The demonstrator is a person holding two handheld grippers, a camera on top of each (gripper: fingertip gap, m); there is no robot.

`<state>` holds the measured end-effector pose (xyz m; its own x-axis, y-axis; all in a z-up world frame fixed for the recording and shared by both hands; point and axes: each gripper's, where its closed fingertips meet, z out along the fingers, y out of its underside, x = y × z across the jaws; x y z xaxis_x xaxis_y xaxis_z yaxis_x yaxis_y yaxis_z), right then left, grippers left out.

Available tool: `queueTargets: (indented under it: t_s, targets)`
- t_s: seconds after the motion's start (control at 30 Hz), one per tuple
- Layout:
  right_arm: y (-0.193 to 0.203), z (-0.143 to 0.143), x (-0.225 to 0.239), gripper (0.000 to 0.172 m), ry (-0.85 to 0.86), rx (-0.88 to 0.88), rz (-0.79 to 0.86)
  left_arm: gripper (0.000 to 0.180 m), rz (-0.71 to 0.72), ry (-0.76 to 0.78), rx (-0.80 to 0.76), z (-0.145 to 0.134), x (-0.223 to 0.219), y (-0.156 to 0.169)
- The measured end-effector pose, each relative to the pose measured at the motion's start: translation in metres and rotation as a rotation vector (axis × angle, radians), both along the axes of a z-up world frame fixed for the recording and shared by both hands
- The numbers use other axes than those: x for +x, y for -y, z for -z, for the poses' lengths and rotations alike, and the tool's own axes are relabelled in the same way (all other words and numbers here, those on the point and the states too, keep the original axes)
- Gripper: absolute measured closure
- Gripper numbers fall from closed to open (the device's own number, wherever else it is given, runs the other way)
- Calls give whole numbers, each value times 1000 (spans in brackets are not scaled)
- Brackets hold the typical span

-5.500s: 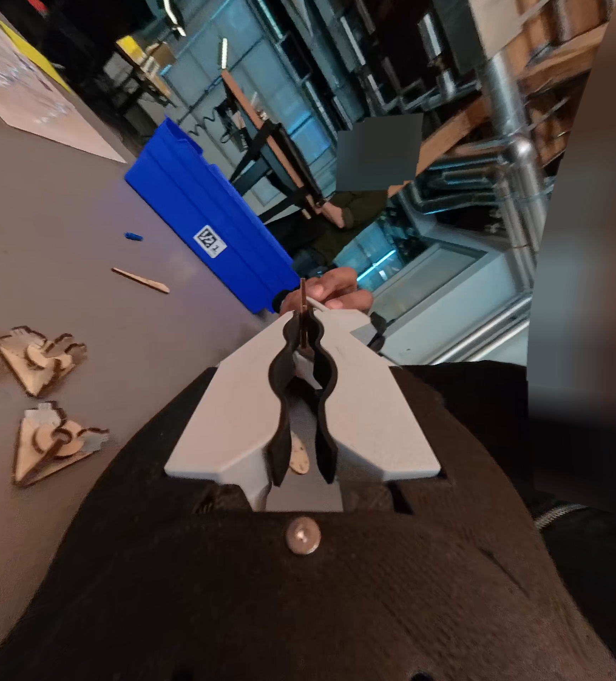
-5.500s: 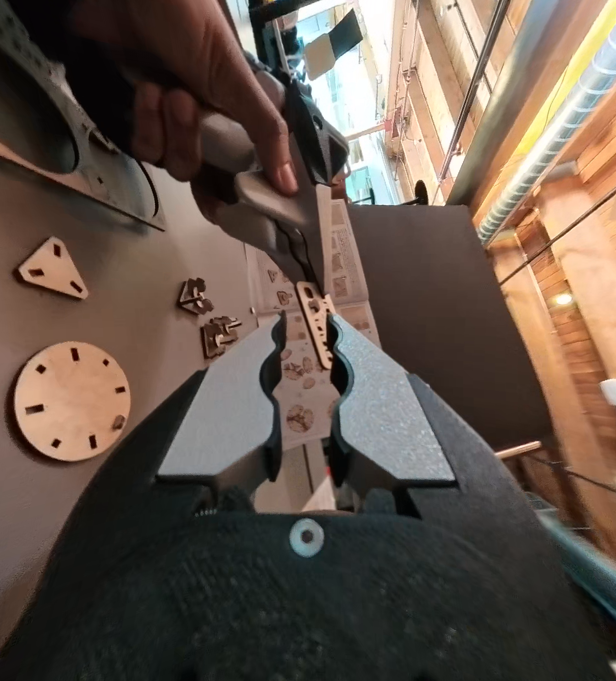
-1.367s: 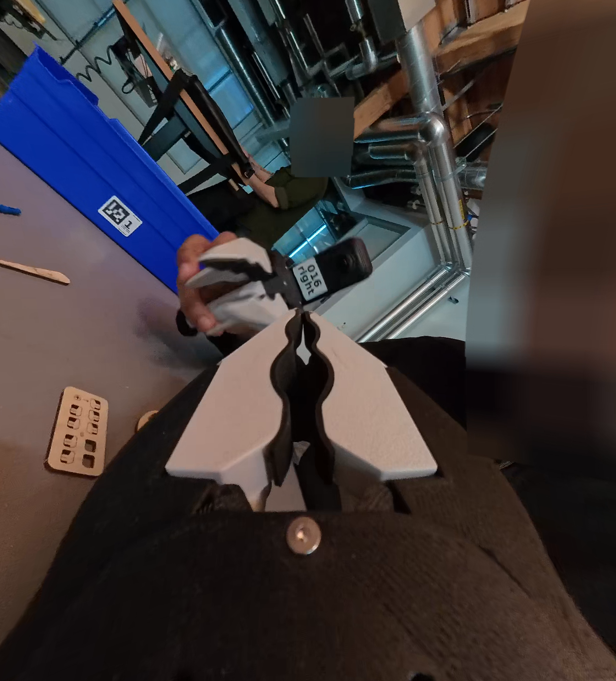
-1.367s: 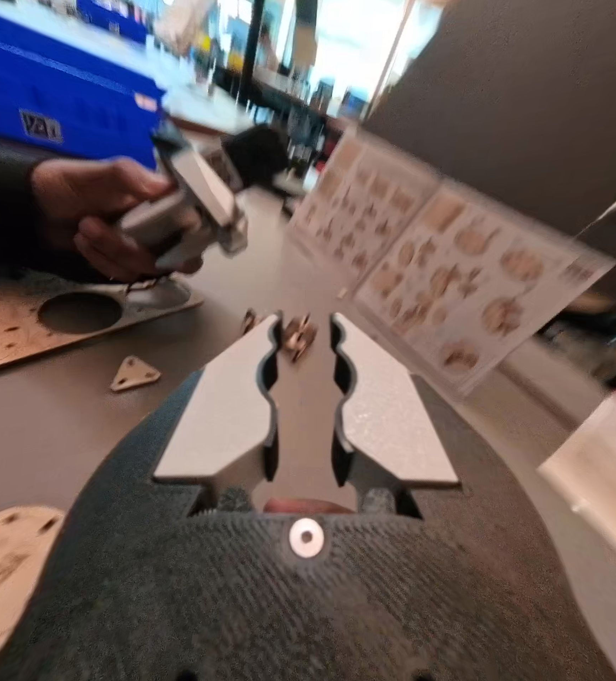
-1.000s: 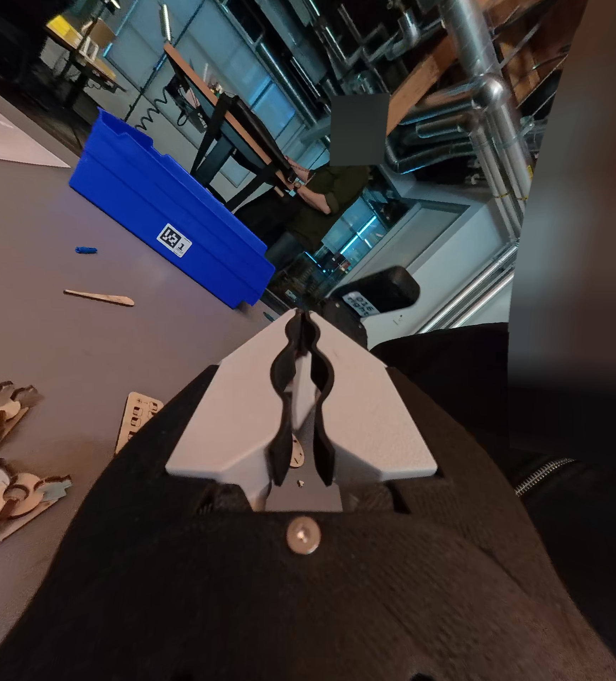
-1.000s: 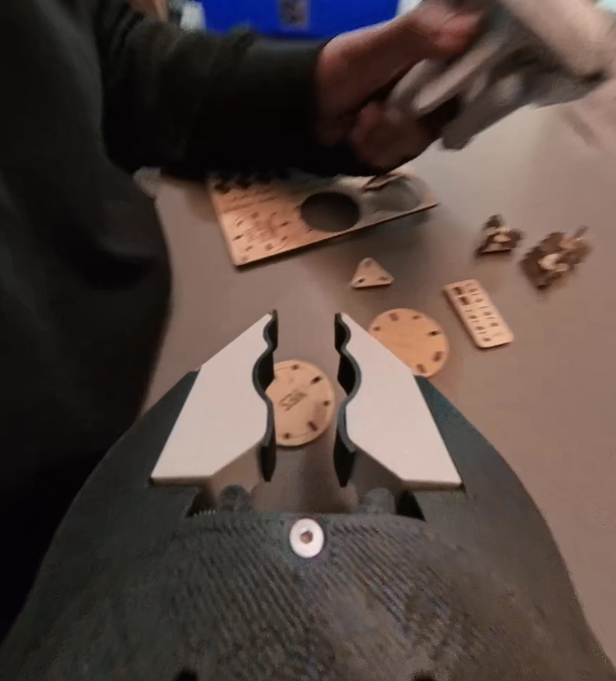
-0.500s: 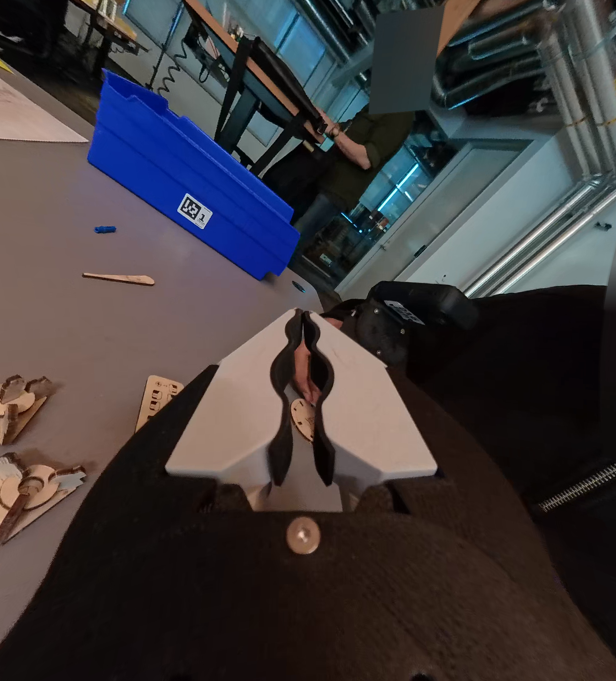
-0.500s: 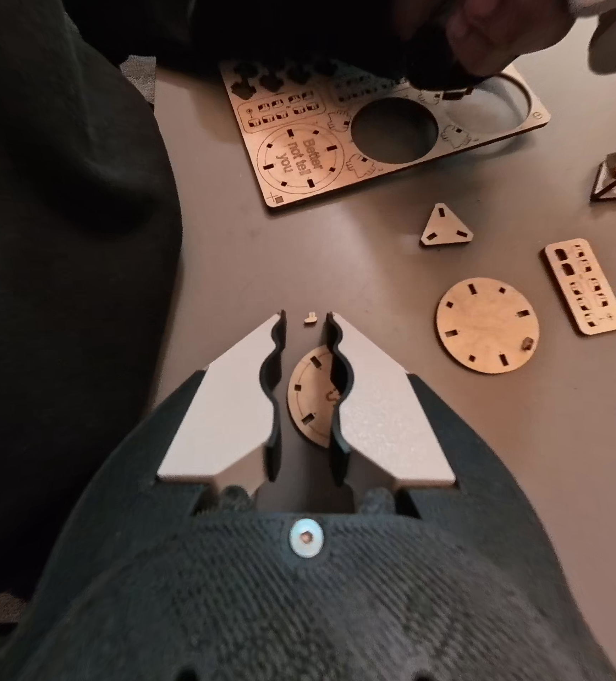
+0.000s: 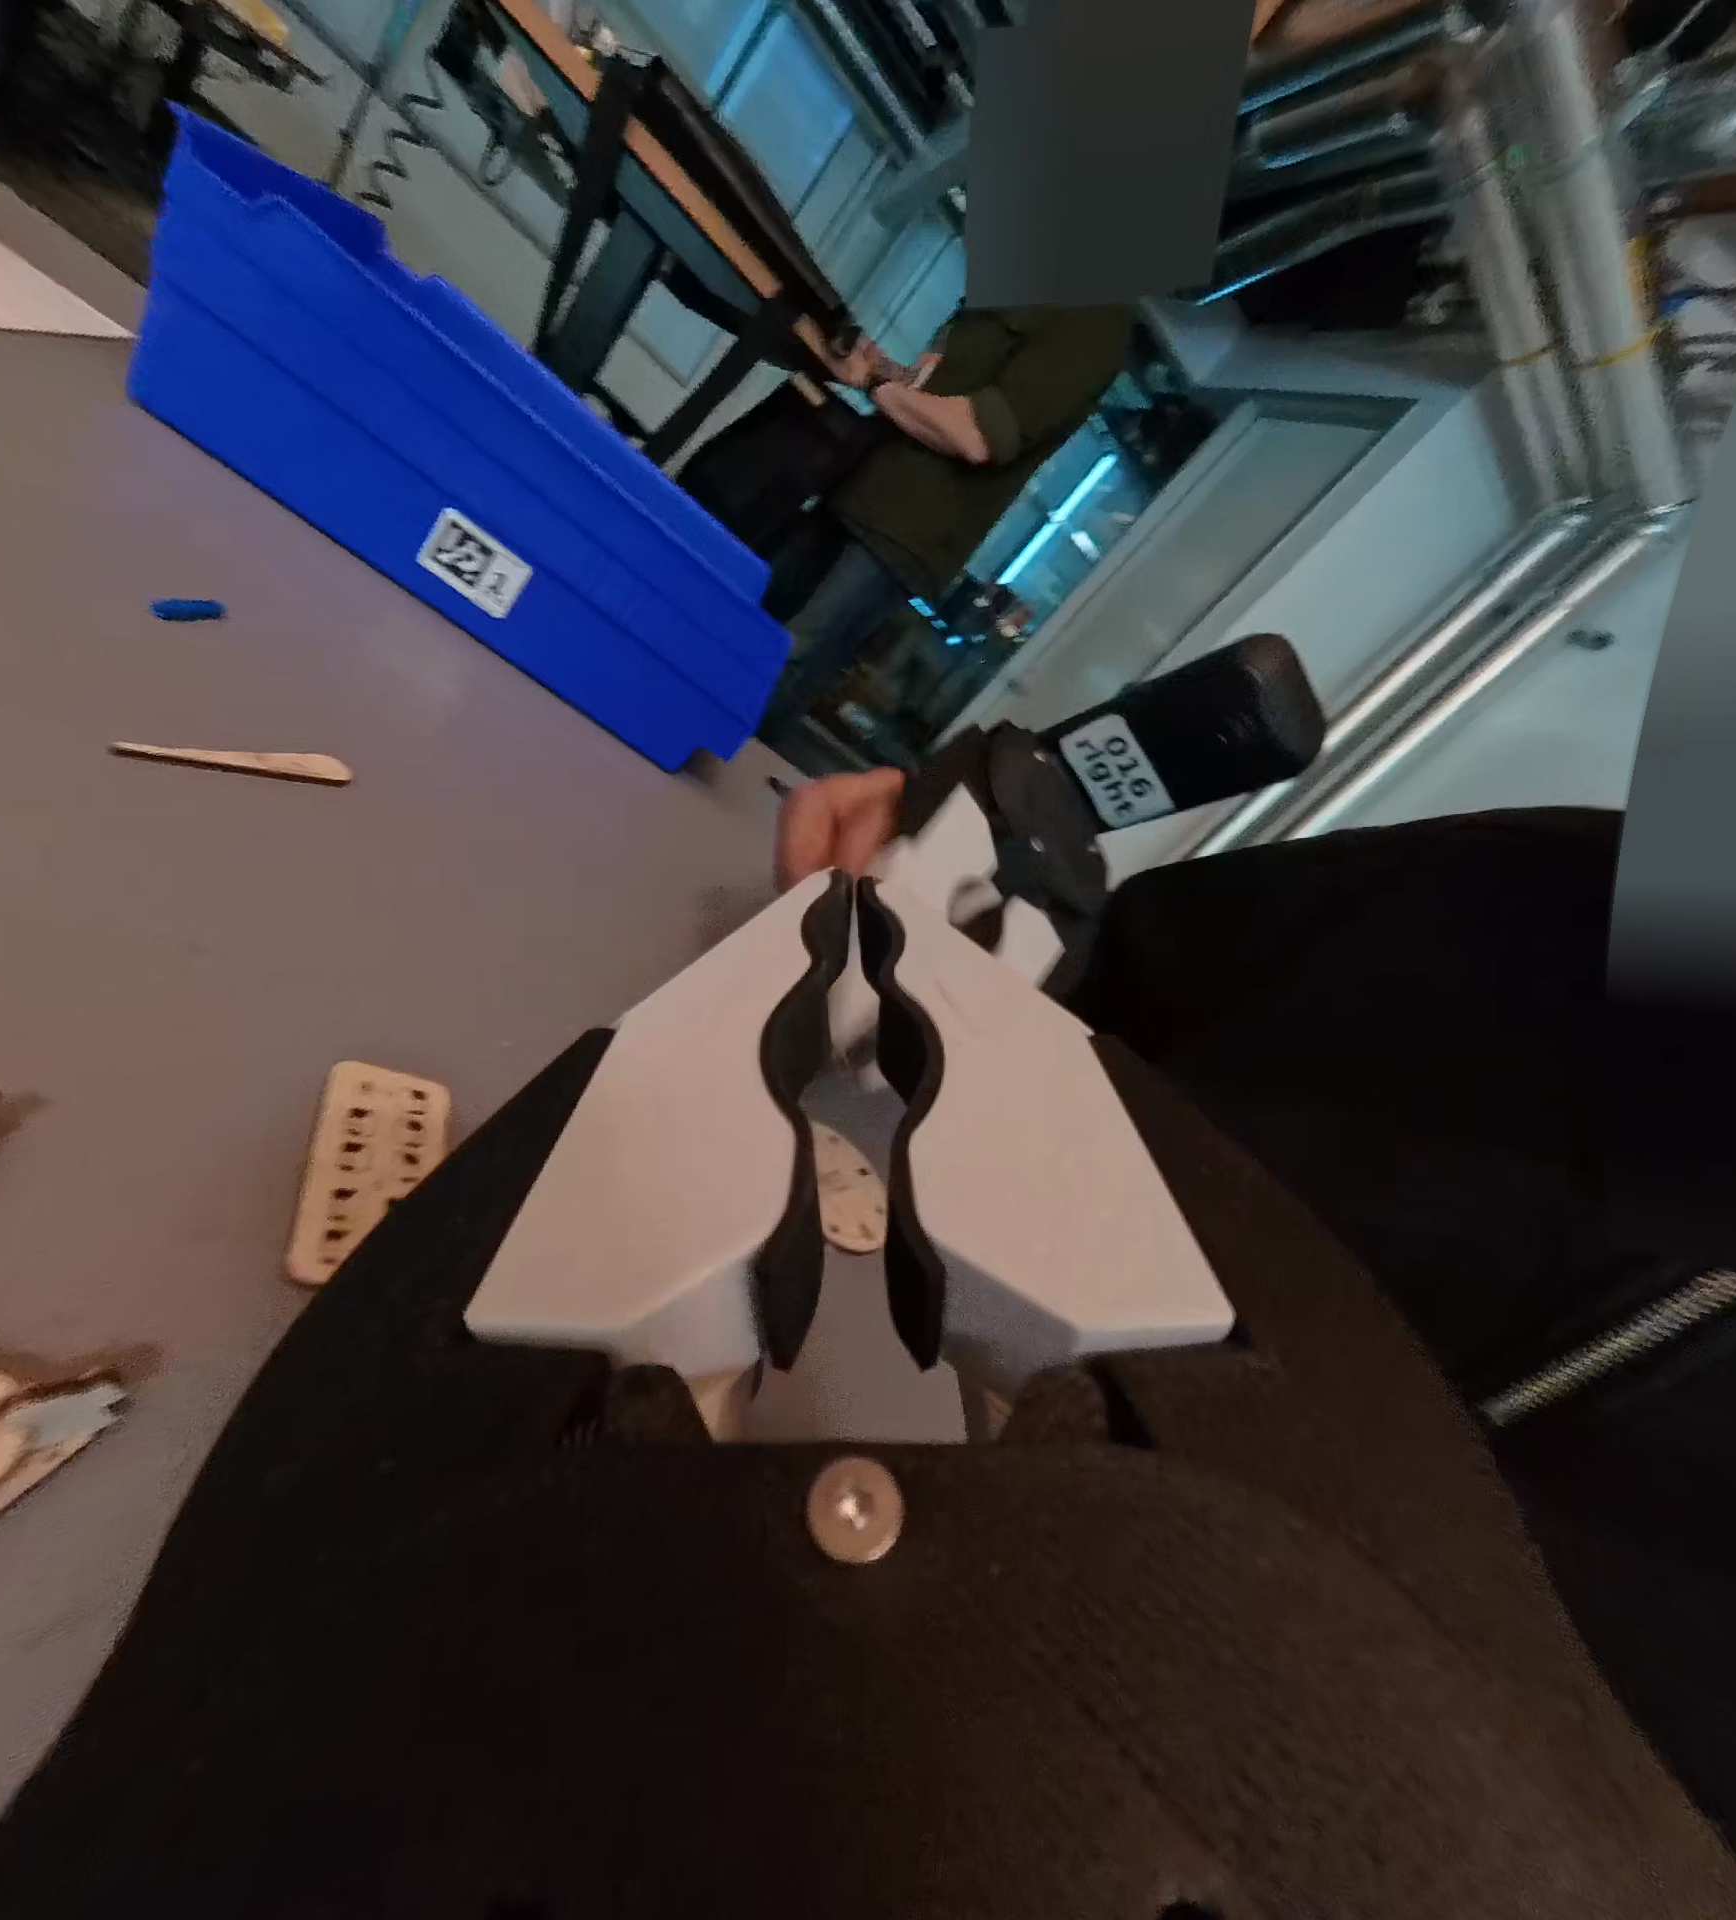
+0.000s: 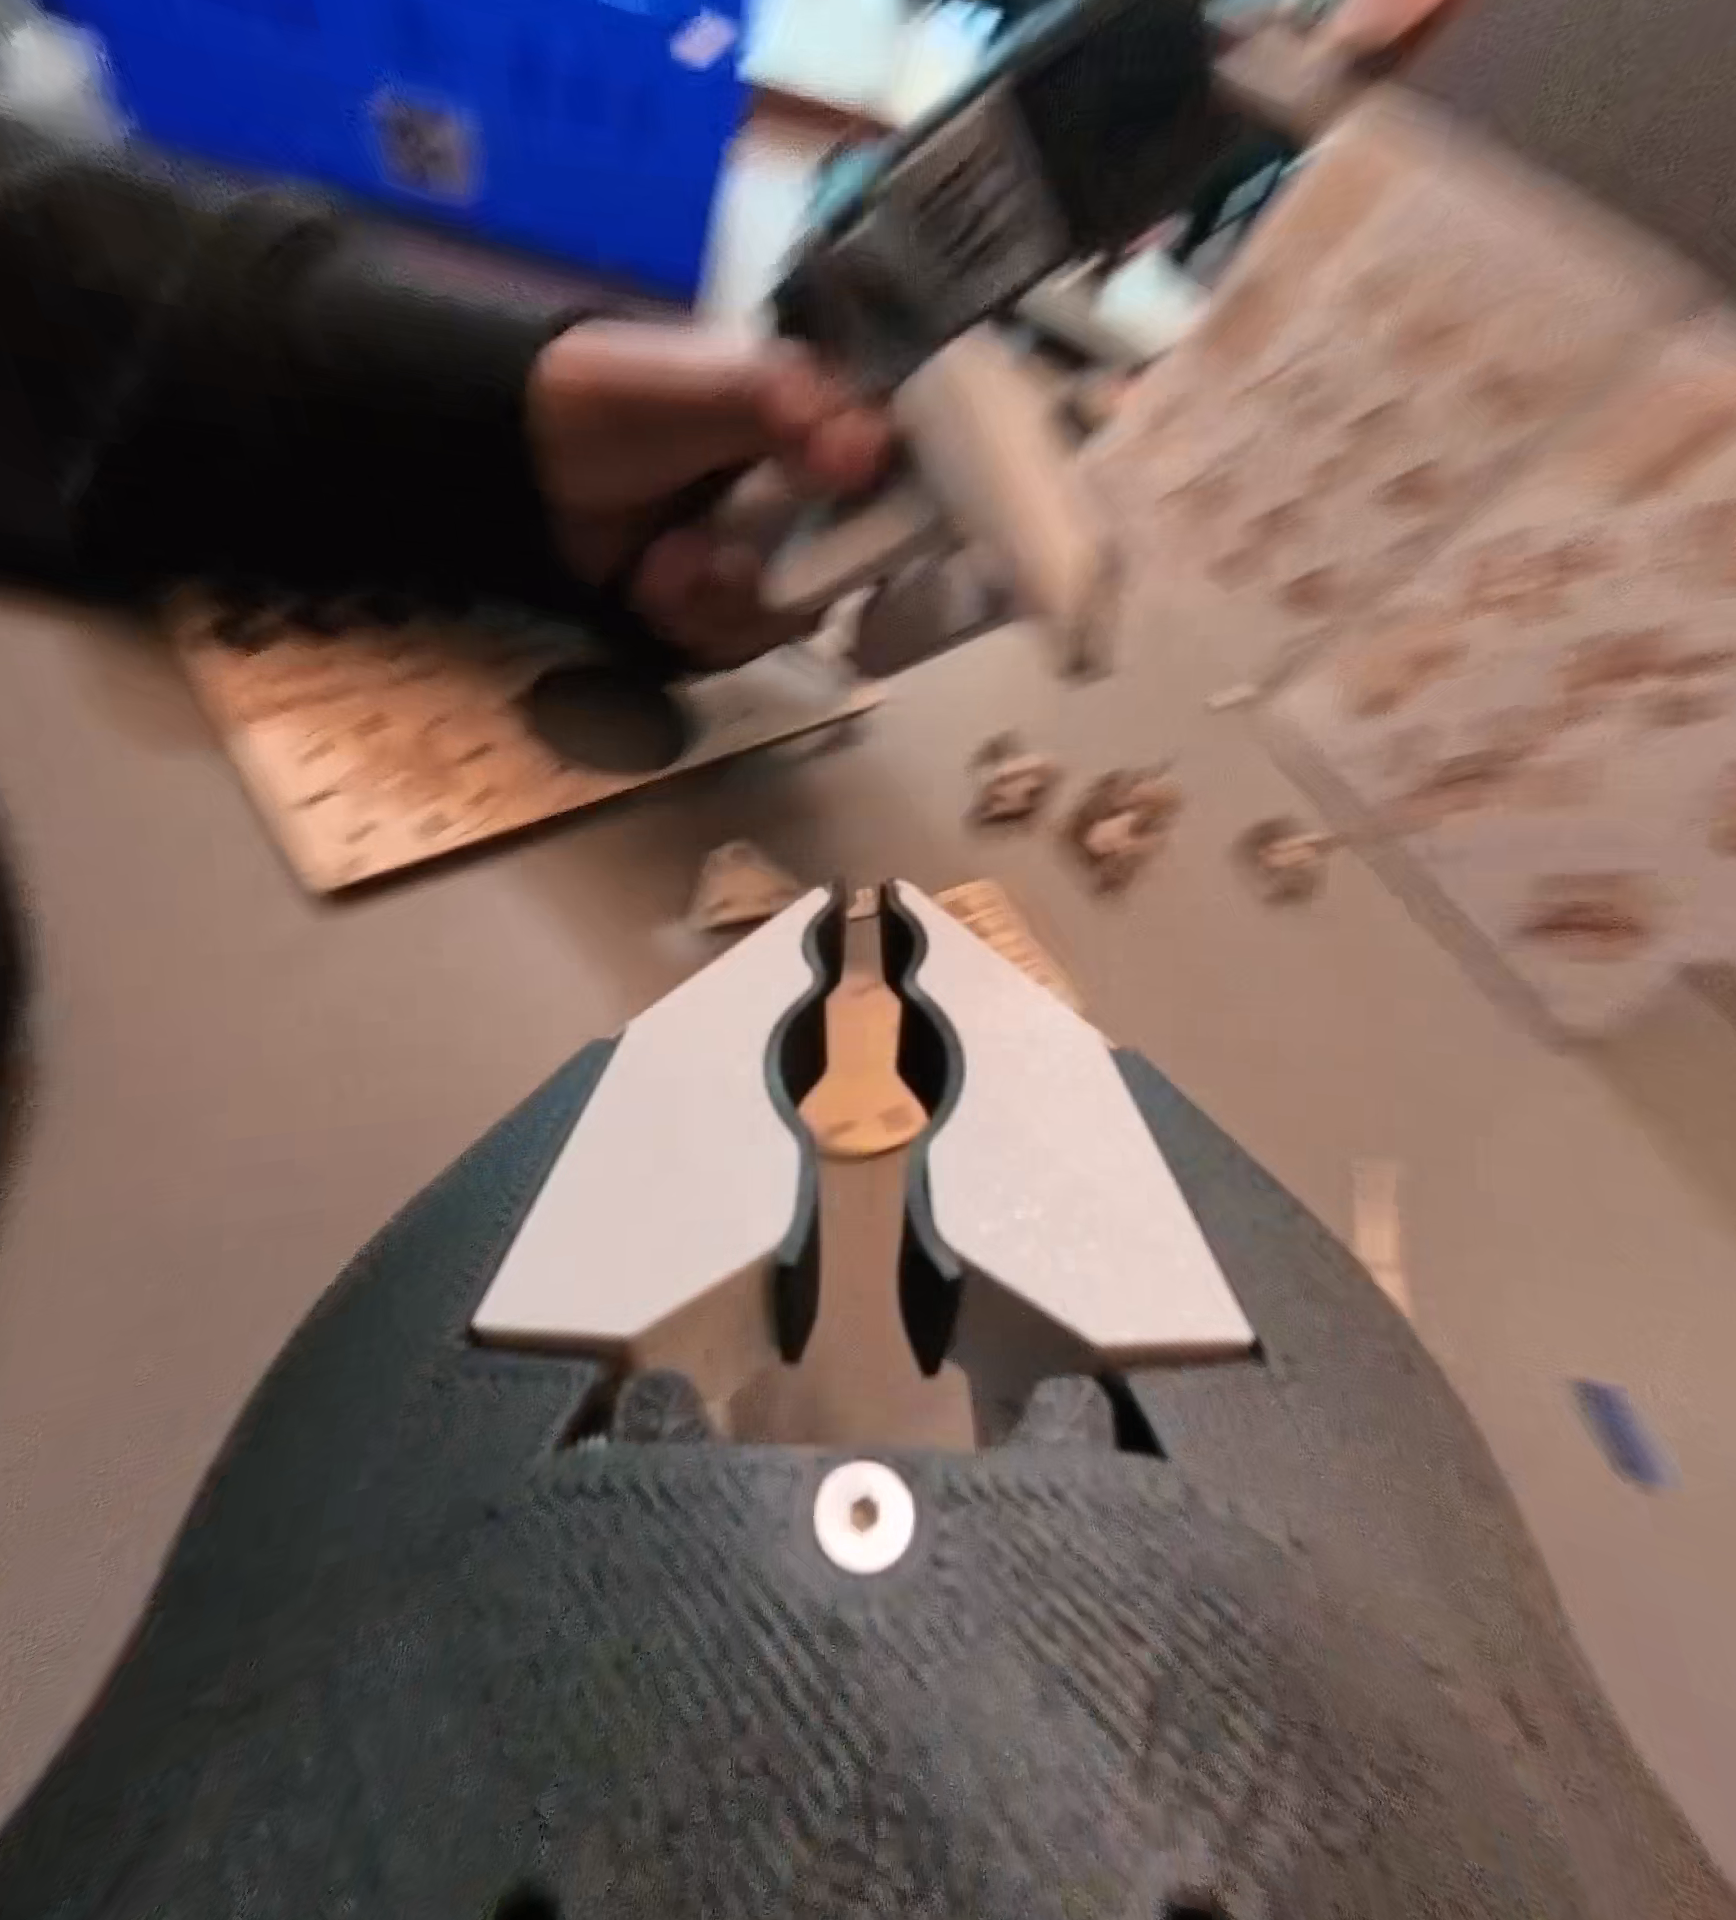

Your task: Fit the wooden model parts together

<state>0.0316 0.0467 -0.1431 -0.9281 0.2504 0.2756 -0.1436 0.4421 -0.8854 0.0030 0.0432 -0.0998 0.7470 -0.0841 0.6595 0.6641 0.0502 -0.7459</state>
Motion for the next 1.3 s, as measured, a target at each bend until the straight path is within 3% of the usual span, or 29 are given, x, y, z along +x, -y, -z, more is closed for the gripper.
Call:
queueTargets:
  t_s: [0.13, 0.3, 1.3]
  targets:
    - [-7, -41, -32, 168, -259, -141, 148, 178, 78, 107, 87, -4, 5, -2]
    - [9, -39, -29, 168, -418, -113, 146, 173, 118, 192, 164, -9, 6, -1]
    - [13, -47, -20, 168, -429, -155, 108, 180, 167, 263, 159, -5, 11, -3]
